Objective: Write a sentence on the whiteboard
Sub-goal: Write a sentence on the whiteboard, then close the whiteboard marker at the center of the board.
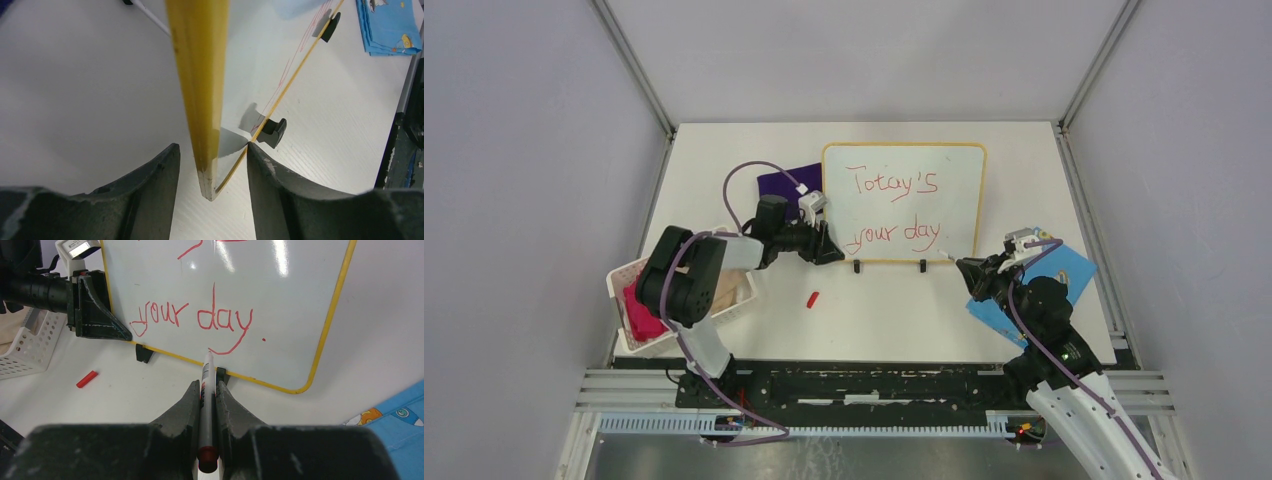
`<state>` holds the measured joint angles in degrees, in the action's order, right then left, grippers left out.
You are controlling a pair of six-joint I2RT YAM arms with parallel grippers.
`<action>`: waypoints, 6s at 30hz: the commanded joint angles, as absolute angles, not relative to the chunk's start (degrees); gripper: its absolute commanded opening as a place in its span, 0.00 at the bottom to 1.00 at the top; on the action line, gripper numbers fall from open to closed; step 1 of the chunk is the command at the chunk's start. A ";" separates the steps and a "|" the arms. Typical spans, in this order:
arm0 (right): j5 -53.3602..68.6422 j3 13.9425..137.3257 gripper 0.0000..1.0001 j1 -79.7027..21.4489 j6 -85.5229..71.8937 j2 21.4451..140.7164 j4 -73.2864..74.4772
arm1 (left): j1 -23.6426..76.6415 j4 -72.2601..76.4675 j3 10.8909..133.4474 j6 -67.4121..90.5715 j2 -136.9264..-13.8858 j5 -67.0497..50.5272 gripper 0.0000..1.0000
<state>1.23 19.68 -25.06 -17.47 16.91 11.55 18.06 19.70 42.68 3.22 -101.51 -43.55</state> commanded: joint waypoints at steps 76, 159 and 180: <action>-9.87 29.49 0.00 -32.58 -5.99 28.27 -0.15 | 45.02 -30.98 48.68 22.40 -60.20 20.70 1.00; -12.28 27.31 0.00 -32.60 -5.09 23.20 3.59 | 45.13 -27.26 45.84 35.92 -87.63 15.39 0.34; -11.98 27.77 0.00 -32.59 -5.00 23.49 3.89 | 45.09 -27.26 46.81 42.80 -88.66 20.33 0.12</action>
<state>-11.68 26.76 -32.27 -5.65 23.35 5.28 44.86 -28.14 46.65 38.87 -88.18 17.19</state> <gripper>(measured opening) 0.177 0.219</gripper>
